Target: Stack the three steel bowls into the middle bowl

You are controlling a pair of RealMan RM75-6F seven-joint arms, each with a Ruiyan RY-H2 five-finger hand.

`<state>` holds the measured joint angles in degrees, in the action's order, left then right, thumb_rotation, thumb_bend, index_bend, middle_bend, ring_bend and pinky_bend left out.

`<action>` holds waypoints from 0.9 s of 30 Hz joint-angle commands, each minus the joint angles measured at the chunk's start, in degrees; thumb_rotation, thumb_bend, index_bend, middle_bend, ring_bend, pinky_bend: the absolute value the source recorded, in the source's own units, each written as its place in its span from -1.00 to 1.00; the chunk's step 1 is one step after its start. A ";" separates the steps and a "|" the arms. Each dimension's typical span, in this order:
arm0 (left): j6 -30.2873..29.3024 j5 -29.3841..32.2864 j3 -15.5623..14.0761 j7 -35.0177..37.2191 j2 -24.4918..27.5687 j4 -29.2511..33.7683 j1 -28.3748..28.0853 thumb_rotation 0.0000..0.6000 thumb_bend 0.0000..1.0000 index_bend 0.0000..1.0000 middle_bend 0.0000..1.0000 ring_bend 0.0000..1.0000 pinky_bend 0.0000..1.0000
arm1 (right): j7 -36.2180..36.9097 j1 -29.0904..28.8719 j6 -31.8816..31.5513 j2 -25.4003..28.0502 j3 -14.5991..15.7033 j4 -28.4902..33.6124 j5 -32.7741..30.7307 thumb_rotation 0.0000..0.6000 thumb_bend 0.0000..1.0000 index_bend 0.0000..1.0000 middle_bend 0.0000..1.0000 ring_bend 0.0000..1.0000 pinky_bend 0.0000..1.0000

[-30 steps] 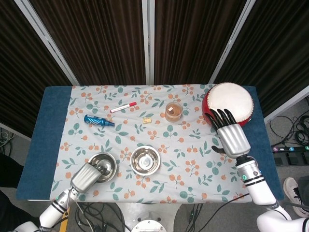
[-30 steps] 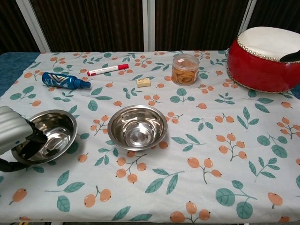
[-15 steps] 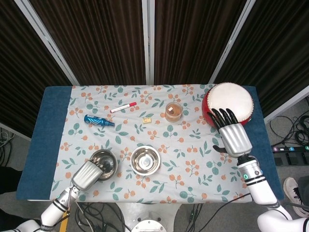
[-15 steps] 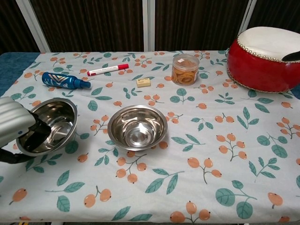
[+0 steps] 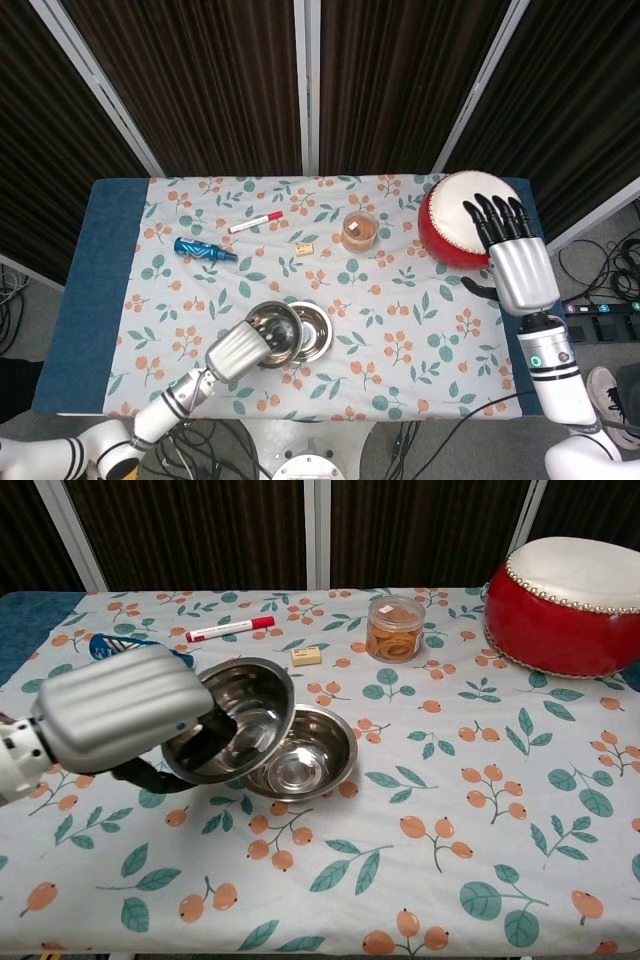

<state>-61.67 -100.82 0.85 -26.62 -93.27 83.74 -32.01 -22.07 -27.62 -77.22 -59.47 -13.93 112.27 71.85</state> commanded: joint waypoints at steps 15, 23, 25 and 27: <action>5.03 2.09 2.15 3.52 -2.02 -3.17 -7.61 1.00 -0.59 -0.14 0.07 0.00 0.19 | 7.59 2.78 -0.46 3.31 -1.52 -2.77 -0.78 1.00 -1.00 -0.95 -0.91 -1.00 -1.00; 2.59 4.64 1.33 0.25 6.74 5.49 -5.20 1.00 -0.62 -0.22 0.00 -0.07 0.12 | 7.46 3.24 -0.79 3.15 -1.15 -1.90 0.35 1.00 -1.00 -0.95 -0.91 -1.00 -1.00; -0.11 6.85 0.93 -2.16 10.56 8.42 -2.33 1.00 -0.63 -0.21 0.00 -0.07 0.12 | 7.35 3.66 -0.90 3.25 -0.56 -1.60 1.08 1.00 -1.00 -0.95 -0.91 -1.00 -1.00; -4.27 9.58 0.76 -3.31 13.59 9.84 1.33 1.00 -0.63 -0.19 -0.01 -0.09 0.11 | 7.14 4.33 -1.12 3.21 0.48 -1.49 2.24 1.00 -1.00 -0.95 -0.91 -1.00 -1.00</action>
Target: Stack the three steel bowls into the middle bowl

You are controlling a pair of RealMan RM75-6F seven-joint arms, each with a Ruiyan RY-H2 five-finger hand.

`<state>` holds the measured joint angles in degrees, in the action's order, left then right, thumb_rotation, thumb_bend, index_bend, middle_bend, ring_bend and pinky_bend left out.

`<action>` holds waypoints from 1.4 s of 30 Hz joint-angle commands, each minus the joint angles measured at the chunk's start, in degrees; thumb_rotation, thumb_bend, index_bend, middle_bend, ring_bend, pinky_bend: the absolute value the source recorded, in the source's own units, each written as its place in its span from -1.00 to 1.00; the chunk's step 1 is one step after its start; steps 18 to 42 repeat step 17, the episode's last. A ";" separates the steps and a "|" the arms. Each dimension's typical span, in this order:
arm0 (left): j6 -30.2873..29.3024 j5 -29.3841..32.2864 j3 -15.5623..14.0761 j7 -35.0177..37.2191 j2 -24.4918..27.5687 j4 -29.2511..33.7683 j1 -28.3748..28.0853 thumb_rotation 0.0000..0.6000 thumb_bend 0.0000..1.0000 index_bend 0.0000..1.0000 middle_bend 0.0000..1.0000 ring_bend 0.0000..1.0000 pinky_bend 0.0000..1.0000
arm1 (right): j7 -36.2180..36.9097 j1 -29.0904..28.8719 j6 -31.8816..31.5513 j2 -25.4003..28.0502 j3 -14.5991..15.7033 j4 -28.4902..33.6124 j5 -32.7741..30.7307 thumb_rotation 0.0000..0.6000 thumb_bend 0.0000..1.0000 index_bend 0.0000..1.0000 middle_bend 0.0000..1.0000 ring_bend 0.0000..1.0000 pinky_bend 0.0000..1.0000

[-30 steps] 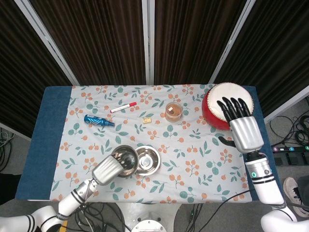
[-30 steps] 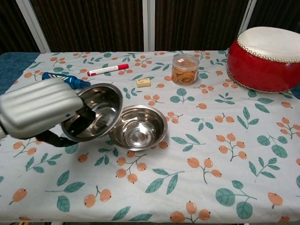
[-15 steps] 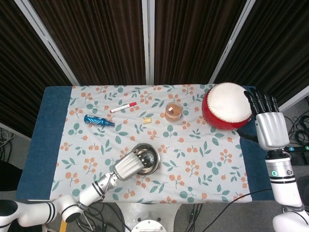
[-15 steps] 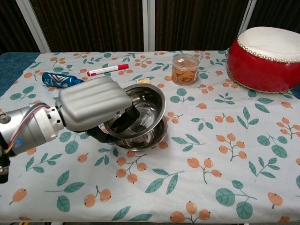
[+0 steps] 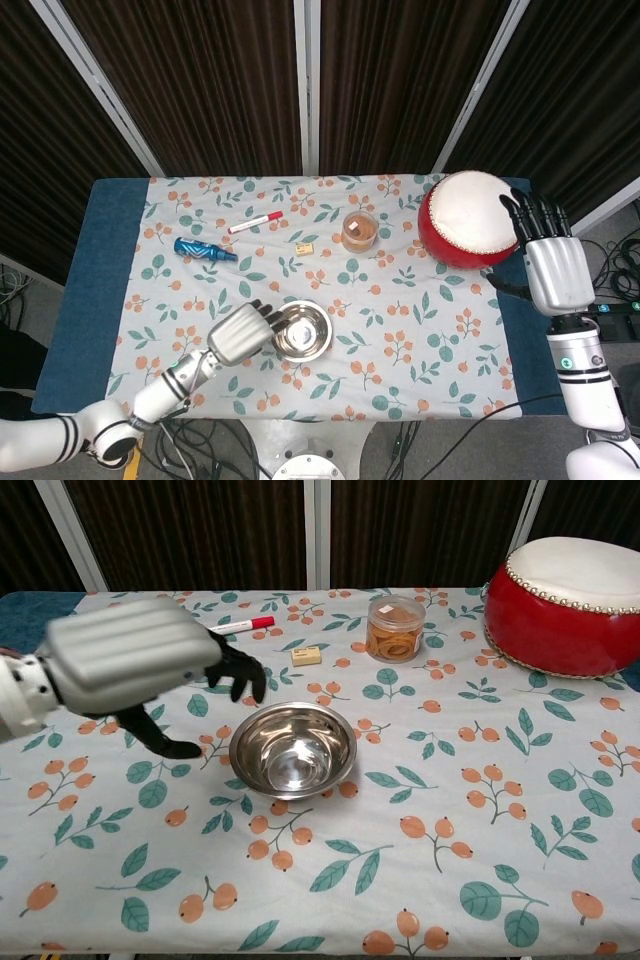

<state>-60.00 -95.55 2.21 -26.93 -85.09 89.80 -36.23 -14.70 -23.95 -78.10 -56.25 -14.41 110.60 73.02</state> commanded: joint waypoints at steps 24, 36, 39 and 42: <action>-25.74 14.21 1.18 12.88 6.44 -4.81 22.17 1.00 -0.72 -0.32 -0.35 -0.50 -0.31 | -1.99 8.82 -2.27 -9.64 12.81 -11.75 9.85 1.00 -0.99 -0.95 -0.93 -1.00 -1.00; -25.74 14.21 1.18 12.88 6.44 -4.81 22.17 1.00 -0.72 -0.32 -0.35 -0.50 -0.31 | -1.99 8.82 -2.27 -9.64 12.81 -11.75 9.85 1.00 -0.99 -0.95 -0.93 -1.00 -1.00; -25.74 14.21 1.18 12.88 6.44 -4.81 22.17 1.00 -0.72 -0.32 -0.35 -0.50 -0.31 | -1.99 8.82 -2.27 -9.64 12.81 -11.75 9.85 1.00 -0.99 -0.95 -0.93 -1.00 -1.00; -25.74 14.21 1.18 12.88 6.44 -4.81 22.17 1.00 -0.72 -0.32 -0.35 -0.50 -0.31 | -1.99 8.82 -2.27 -9.64 12.81 -11.75 9.85 1.00 -0.99 -0.95 -0.93 -1.00 -1.00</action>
